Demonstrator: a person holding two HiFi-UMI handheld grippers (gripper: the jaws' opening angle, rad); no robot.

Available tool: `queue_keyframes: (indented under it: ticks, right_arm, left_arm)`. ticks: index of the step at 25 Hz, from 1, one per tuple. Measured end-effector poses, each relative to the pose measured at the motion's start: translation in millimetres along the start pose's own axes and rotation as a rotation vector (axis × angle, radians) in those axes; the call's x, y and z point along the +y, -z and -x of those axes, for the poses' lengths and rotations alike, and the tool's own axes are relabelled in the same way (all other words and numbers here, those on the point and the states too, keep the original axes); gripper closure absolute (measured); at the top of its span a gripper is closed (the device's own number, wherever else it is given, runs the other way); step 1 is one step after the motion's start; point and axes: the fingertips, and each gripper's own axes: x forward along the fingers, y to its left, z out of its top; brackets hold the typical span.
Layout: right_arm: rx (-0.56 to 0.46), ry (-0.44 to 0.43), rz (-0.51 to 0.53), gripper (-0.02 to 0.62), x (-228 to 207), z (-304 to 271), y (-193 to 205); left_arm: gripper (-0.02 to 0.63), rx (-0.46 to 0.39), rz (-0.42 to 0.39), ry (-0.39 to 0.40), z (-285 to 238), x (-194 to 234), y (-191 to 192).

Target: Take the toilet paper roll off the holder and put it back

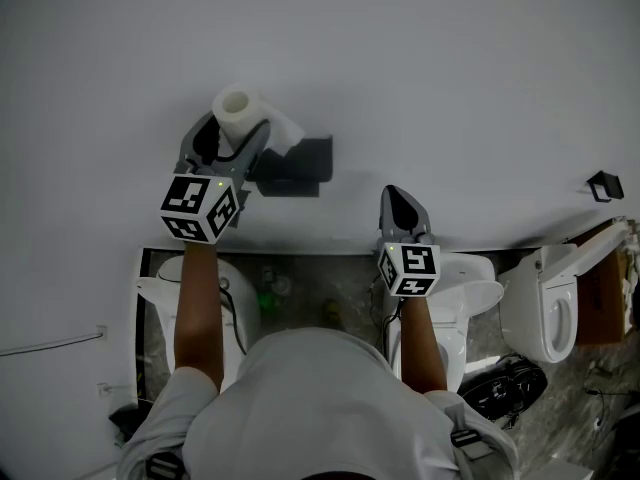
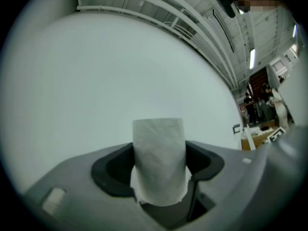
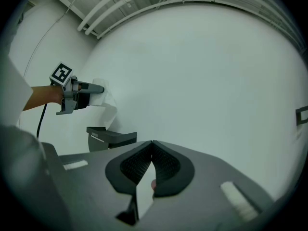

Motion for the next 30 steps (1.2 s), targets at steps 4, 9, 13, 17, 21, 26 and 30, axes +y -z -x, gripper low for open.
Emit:
queue_keyframes:
  ticks: [4,9,13,17,21,26,30]
  right_arm:
    - [-0.003,-0.001,0.001,0.595,1.5,1.9,-1.7]
    - [-0.006,0.006,0.001,0.595,-0.1,3.6,-3.2]
    - [-0.008,0.011,-0.001,0.595,-3.1,3.6,-4.9]
    - [-0.008,0.009,0.0,0.595,-3.2,2.2,-3.2]
    - [-0.01,0.007,0.0,0.595,-2.0,1.0,-4.7]
    - [-0.014,0.004,0.001,0.595,-0.3,-1.8,-5.3]
    - [-0.014,0.008,0.001,0.595,-0.8,-2.8,-4.0]
  left_arm:
    - [0.293,-0.016,-0.003,0.0,2.0,0.2,-7.6]
    - [0.293,-0.03,-0.015,0.004,0.1,0.3,-15.0]
    - [0.293,-0.04,-0.033,0.004,-3.1,0.9,-23.5]
    - [0.293,-0.053,-0.032,0.0,-3.2,4.3,-27.0]
    - [0.293,-0.065,-0.042,-0.005,-2.1,7.9,-35.6]
    - [0.293,-0.071,-0.042,-0.005,-2.8,9.1,-37.3]
    - [0.293,-0.068,-0.036,0.004,-5.7,7.6,-31.9]
